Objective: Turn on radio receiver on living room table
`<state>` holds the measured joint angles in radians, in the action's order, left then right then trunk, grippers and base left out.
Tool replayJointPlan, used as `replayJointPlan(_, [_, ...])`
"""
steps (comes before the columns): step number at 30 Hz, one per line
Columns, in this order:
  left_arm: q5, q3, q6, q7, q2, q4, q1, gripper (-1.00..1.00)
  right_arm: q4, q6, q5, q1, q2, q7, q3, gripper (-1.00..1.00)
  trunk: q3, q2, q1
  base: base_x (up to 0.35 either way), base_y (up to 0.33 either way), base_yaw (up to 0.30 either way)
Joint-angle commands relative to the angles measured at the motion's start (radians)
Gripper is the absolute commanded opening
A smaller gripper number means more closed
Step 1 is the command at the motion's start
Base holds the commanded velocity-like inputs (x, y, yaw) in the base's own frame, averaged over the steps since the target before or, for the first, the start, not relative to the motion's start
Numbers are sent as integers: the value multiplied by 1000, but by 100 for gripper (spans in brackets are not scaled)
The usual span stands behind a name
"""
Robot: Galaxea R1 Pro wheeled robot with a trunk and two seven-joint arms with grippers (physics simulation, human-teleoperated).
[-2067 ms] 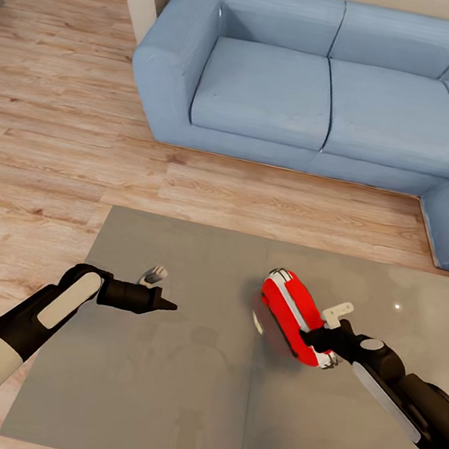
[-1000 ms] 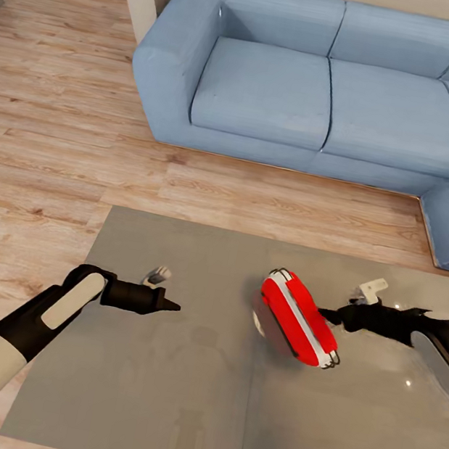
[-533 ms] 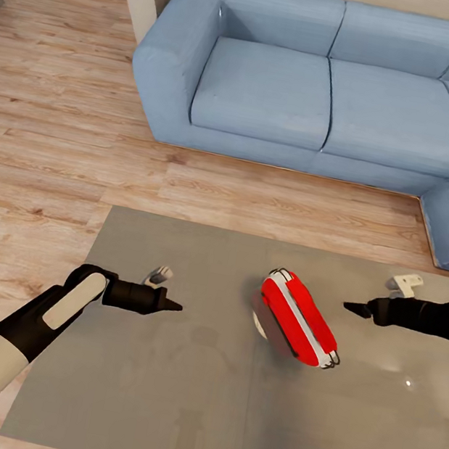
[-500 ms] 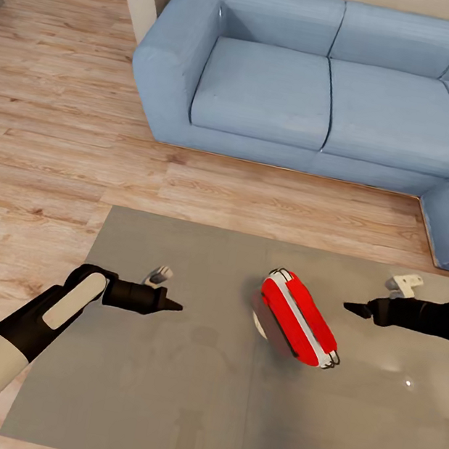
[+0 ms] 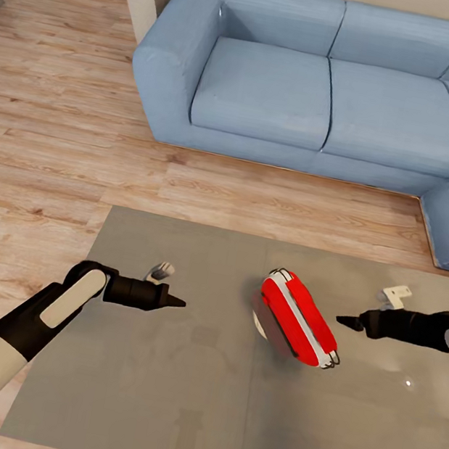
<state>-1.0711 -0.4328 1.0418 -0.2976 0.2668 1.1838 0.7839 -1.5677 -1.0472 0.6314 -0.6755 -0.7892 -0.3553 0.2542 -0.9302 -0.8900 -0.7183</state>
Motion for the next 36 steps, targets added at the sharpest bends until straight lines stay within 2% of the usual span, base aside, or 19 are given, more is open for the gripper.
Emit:
replayJointPlan(1, [0, 0, 0, 0, 0, 3, 0, -100, 0, 0, 2, 1, 0, -3, 0, 100, 0, 0, 0, 0, 0, 0])
replayJointPlan(9, [1, 1, 1, 0, 4, 8, 0, -100, 0, 0, 5, 2, 1, -45, 0, 100, 0, 0, 0, 0, 0, 0])
replayJointPlan(36, [8, 7, -7, 3, -3, 3, 0, -100, 0, 0, 6, 2, 5, -70, 0, 100, 0, 0, 0, 0, 0, 0])
